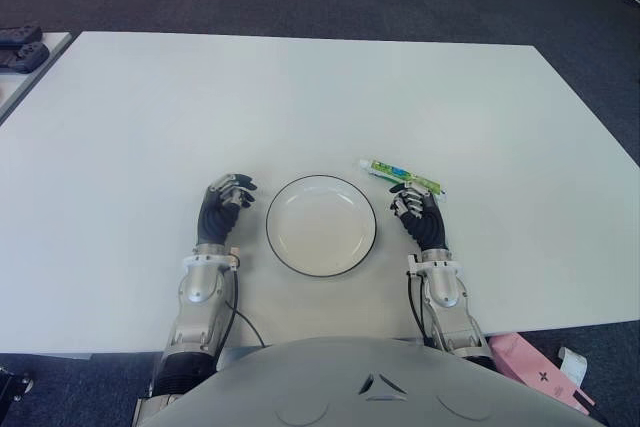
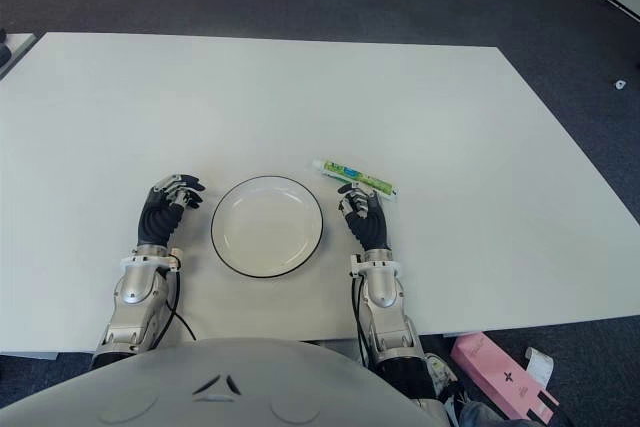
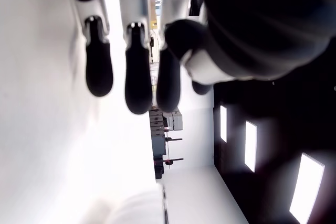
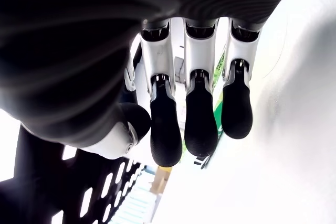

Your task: Put the toothpaste on the table into the plate.

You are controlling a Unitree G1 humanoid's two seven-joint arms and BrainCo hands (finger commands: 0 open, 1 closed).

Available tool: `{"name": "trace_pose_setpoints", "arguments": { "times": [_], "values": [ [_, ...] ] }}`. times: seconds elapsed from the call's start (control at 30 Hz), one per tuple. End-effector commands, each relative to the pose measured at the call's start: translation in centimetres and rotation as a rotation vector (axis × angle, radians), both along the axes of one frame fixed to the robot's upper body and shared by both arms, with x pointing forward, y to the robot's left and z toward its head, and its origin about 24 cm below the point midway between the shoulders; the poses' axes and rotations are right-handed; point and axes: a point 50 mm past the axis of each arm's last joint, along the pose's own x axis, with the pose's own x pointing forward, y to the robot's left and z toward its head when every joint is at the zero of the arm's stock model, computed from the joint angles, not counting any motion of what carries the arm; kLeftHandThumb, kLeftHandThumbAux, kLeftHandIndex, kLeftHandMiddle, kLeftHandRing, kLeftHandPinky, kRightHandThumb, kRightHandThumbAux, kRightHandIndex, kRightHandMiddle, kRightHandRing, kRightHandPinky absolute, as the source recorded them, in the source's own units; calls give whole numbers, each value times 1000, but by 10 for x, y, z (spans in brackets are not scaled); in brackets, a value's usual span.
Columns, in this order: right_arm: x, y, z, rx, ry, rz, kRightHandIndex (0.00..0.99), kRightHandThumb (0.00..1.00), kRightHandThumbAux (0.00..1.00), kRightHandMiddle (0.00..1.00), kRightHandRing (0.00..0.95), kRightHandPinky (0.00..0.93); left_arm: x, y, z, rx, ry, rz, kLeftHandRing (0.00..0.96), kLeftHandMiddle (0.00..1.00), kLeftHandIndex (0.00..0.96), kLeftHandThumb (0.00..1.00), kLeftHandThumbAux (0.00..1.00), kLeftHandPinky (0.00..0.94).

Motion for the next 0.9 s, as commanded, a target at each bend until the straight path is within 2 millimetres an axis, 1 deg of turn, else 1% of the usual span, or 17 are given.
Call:
{"name": "trace_pose_setpoints", "arguments": {
  "times": [0.03, 0.23, 0.33, 0.47, 0.63, 0.73, 0.77, 0.83, 0.9],
  "values": [
    [0, 0, -2, 7, 15, -3, 435, 708, 728, 652, 662, 639, -9, 0, -13, -12, 83, 14, 560, 478, 421, 836, 676, 539],
    [1, 0, 0, 5, -5, -7, 435, 709, 728, 655, 663, 629, -9, -1, -13, -11, 79, 11, 557, 477, 423, 836, 676, 537],
    [1, 0, 3, 4, -32, -7, 435, 710, 727, 649, 660, 645, -9, -1, -13, -10, 77, 10, 557, 480, 418, 836, 676, 538],
    [2, -3, 9, -16, -75, 6, 435, 709, 727, 650, 660, 663, -9, -2, -13, -6, 77, 11, 559, 482, 414, 835, 677, 540],
    [5, -10, 18, -86, -143, 15, 435, 707, 727, 661, 669, 673, -8, -2, -13, 1, 81, 8, 561, 486, 409, 834, 678, 541],
    [6, -11, 20, -121, -166, 7, 433, 704, 728, 652, 649, 631, -8, -3, -13, 3, 83, 6, 562, 485, 409, 834, 678, 541],
    [8, -11, 25, -138, -184, 2, 433, 703, 728, 646, 638, 615, -8, -3, -13, 3, 83, 5, 562, 485, 410, 834, 678, 541],
    [10, -11, 33, -175, -214, -8, 428, 699, 728, 579, 579, 555, -8, -3, -13, 2, 85, 4, 563, 484, 412, 834, 678, 542],
    [11, -13, 37, -230, -235, -19, 418, 690, 725, 404, 422, 429, -8, -3, -13, 0, 87, 5, 565, 483, 413, 835, 677, 542]
  ]
}}
